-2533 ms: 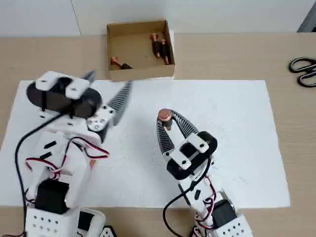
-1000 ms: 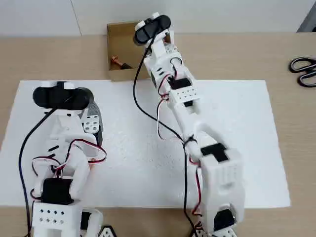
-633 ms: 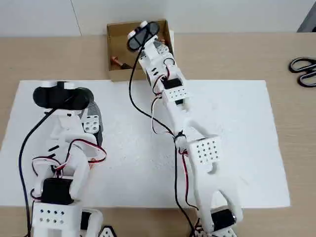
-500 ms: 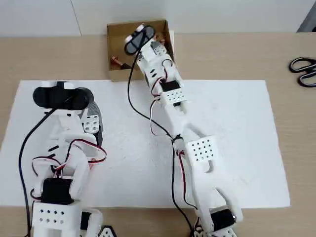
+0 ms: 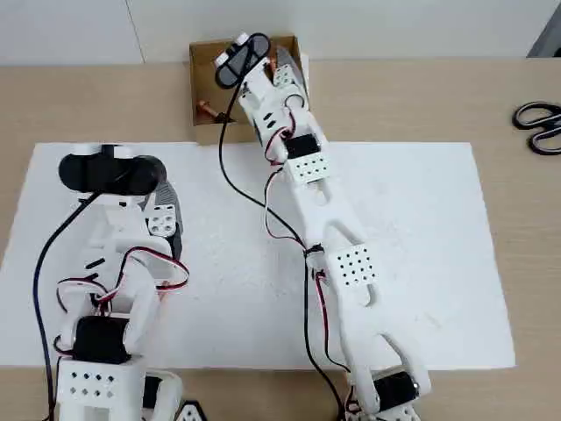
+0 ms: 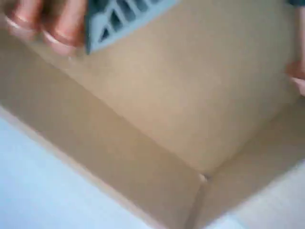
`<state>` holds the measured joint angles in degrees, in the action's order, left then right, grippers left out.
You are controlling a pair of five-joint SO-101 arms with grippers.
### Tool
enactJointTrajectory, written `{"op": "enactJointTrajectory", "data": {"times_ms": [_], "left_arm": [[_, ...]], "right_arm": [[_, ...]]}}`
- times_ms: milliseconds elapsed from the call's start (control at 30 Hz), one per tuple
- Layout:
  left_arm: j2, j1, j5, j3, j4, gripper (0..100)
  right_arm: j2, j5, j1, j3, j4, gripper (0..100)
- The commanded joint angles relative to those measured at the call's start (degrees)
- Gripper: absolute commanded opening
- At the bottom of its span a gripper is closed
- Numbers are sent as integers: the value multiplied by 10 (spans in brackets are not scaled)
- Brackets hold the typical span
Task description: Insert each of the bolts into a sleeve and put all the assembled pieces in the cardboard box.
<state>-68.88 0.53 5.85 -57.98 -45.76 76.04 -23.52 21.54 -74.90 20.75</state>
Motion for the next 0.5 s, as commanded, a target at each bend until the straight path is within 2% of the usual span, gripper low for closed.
{"op": "enactJointTrajectory", "data": {"times_ms": [0,100,133,267,367,467], "left_arm": [[-8,3,5,43,-1,6],[-8,3,5,65,-2,6],[-8,3,5,69,-2,6],[-9,2,5,71,-2,6],[-9,-9,5,74,-2,6],[-37,-52,2,73,-3,6]], "right_arm": [[-36,13,1,-91,142,238],[-80,102,35,-221,385,238],[-98,126,46,-217,446,238],[-197,149,90,-216,653,238],[-247,150,128,-213,751,238],[-261,150,141,-214,759,238]]}}
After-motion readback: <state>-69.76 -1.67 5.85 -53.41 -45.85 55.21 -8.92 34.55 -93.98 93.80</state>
